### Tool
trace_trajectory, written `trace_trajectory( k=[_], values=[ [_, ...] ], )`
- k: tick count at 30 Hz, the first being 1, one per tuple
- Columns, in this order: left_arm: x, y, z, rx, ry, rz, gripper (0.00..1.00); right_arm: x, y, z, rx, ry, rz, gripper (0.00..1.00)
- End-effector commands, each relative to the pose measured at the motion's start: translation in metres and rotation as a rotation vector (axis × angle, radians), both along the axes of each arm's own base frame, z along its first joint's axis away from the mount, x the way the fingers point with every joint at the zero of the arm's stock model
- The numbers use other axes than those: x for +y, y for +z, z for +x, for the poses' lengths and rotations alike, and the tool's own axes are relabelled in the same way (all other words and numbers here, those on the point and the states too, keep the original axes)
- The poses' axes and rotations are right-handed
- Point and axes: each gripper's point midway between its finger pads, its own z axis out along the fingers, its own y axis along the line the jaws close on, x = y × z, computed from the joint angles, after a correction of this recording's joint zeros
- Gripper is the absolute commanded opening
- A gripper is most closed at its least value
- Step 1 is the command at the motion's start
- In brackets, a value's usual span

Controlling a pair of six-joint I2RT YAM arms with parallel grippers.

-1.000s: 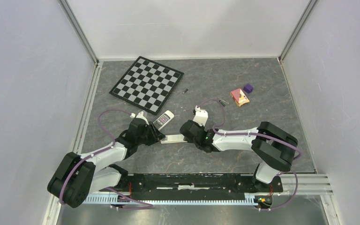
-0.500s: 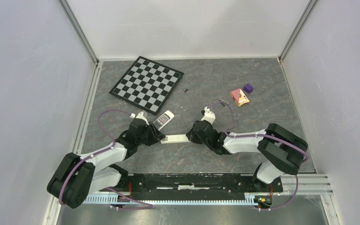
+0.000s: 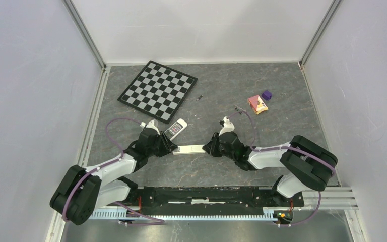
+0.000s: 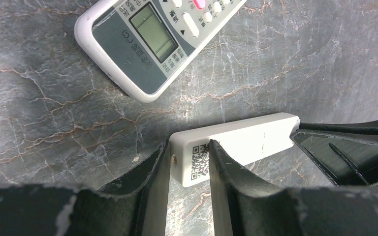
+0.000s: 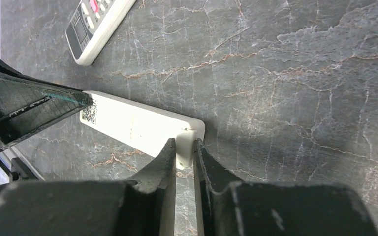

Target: Load the batteries into the remote control

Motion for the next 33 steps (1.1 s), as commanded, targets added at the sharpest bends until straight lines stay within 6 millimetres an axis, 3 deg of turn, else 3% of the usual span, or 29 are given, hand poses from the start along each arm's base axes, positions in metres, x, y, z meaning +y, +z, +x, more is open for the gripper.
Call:
trace_trajectory(
  k=[1,5,11,18,24,33],
  values=[
    [-0.003,-0.017,-0.028,0.108,-0.057,0.013,0.39,-0.031,-0.063,-0.072,0.246,0.229,-0.23,0.22],
    [-0.002,-0.016,-0.028,0.105,-0.059,0.019,0.39,-0.046,-0.066,-0.061,0.233,0.185,-0.334,0.31],
    [0.0,-0.016,-0.028,0.099,-0.058,0.025,0.39,-0.052,-0.065,-0.047,0.216,0.173,-0.449,0.3],
    [-0.001,-0.015,-0.027,0.096,-0.063,0.031,0.39,-0.067,-0.075,-0.049,0.253,0.166,-0.559,0.29],
    [-0.002,-0.014,-0.025,0.092,-0.066,0.032,0.39,-0.09,-0.075,-0.04,0.223,0.104,-0.675,0.39],
    [-0.003,-0.015,-0.024,0.097,-0.072,0.037,0.39,-0.086,-0.057,-0.025,0.172,0.085,-0.737,0.46]
  ],
)
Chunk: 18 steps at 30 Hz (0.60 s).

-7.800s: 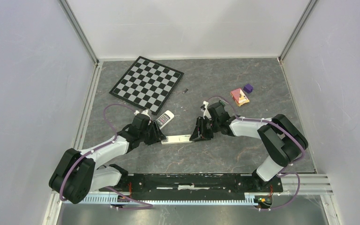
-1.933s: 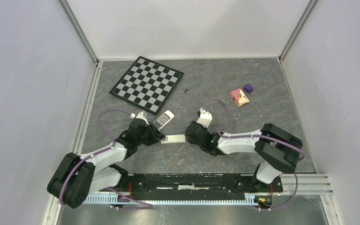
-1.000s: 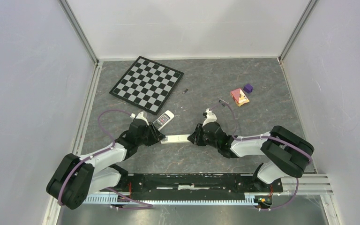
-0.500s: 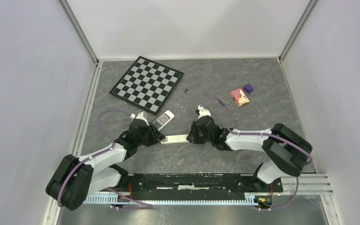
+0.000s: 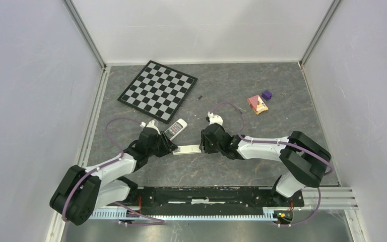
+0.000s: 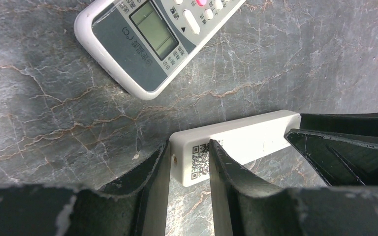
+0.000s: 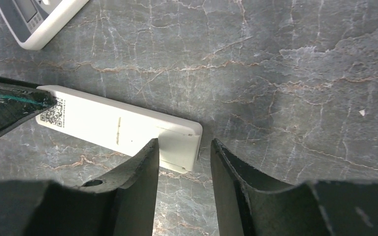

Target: Load the batteries into the remote control

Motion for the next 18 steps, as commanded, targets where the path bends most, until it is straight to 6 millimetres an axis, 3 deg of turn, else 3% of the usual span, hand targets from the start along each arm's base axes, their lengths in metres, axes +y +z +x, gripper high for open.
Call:
trace_trajectory(
  k=[1,3,10,15,18],
  values=[
    [-0.003,-0.016,-0.023,0.09,-0.071,0.03,0.39,-0.085,-0.057,-0.035,0.126,-0.002,-0.416,0.49],
    [-0.003,-0.016,-0.023,0.089,-0.072,0.029,0.39,-0.081,-0.058,-0.038,0.128,0.002,-0.409,0.49],
    [-0.003,-0.017,-0.024,0.09,-0.074,0.028,0.39,-0.052,-0.055,-0.051,0.142,0.036,-0.369,0.28],
    [-0.005,-0.016,-0.025,0.09,-0.085,0.017,0.39,-0.036,-0.062,-0.068,0.206,0.045,-0.3,0.25],
    [-0.007,-0.016,-0.026,0.092,-0.092,0.003,0.39,-0.02,-0.064,-0.086,0.281,0.034,-0.151,0.25]
  ],
)
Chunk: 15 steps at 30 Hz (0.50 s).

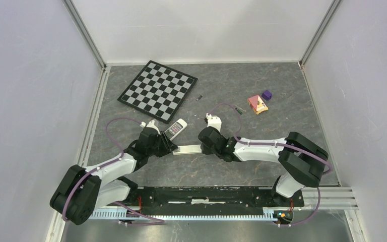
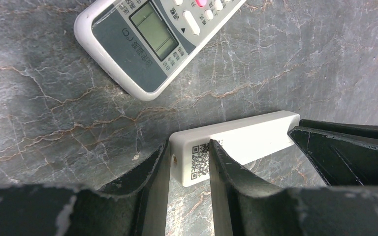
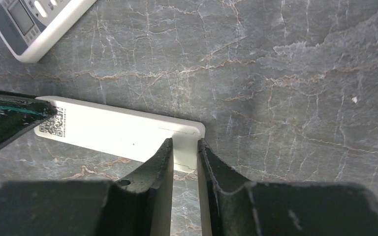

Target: Load the batteries into the remote control

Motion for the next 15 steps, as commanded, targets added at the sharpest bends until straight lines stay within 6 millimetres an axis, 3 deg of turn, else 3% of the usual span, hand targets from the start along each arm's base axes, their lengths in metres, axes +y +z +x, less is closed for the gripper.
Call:
trace_trajectory(
  k=[1,4,8,12,15],
  values=[
    [-0.007,-0.016,-0.027,0.092,-0.094,0.0,0.38,-0.024,-0.069,-0.085,0.337,0.062,-0.041,0.25],
    [-0.009,-0.016,-0.028,0.092,-0.099,-0.014,0.38,-0.007,-0.067,-0.096,0.378,0.082,0.061,0.23],
    [-0.012,-0.016,-0.027,0.094,-0.101,-0.03,0.37,0.025,-0.052,-0.092,0.339,0.179,0.139,0.24],
    [-0.007,-0.01,-0.02,0.079,-0.071,0.004,0.39,-0.004,-0.044,-0.067,0.227,0.163,0.009,0.32],
    [-0.003,0.005,-0.008,0.043,-0.04,0.039,0.45,-0.026,-0.017,-0.033,0.073,0.165,-0.067,0.51]
  ],
)
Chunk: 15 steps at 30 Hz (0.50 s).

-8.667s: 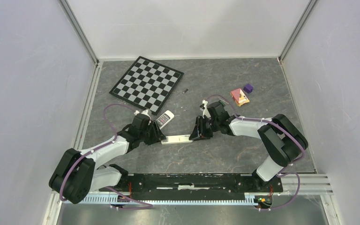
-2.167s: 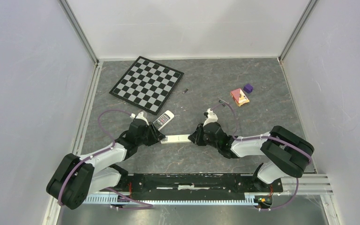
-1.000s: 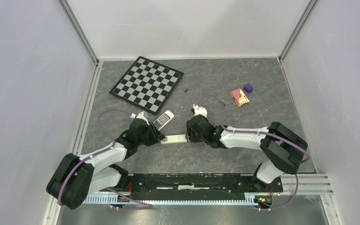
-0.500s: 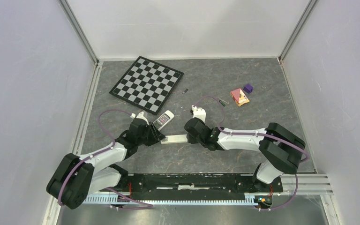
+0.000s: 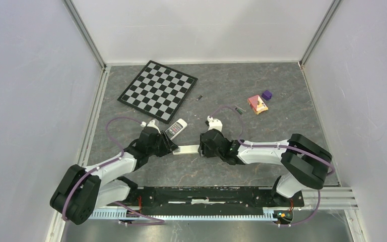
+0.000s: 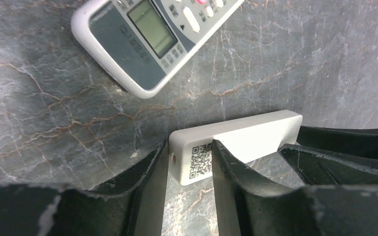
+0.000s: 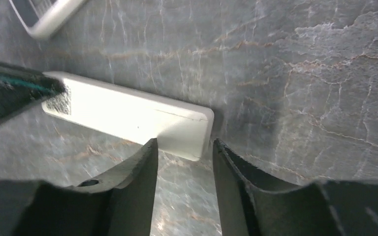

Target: Load the batteries into the remote control

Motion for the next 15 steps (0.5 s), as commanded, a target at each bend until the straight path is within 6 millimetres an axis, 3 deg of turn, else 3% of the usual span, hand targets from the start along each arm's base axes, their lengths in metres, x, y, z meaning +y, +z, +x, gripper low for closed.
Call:
trace_trajectory(
  k=[1,4,8,10,12,15],
  values=[
    [-0.001,0.01,-0.005,0.03,-0.029,0.051,0.47,-0.032,-0.008,-0.02,0.029,0.2,-0.195,0.56],
    [0.006,0.028,0.009,-0.002,0.004,0.103,0.58,-0.024,0.03,0.004,-0.117,0.293,-0.194,0.67],
    [0.018,0.052,0.023,-0.035,0.055,0.169,0.76,0.006,0.067,0.008,-0.299,0.59,-0.19,0.78],
    [0.025,0.066,0.027,-0.053,0.082,0.192,0.85,0.019,0.068,0.002,-0.351,0.772,-0.217,0.81],
    [0.035,0.077,0.026,-0.054,0.115,0.223,0.96,0.026,0.056,0.0,-0.358,0.91,-0.27,0.86],
    [0.056,0.099,0.028,-0.078,0.181,0.269,1.0,0.032,0.036,0.006,-0.352,1.032,-0.362,0.87]
  ],
)
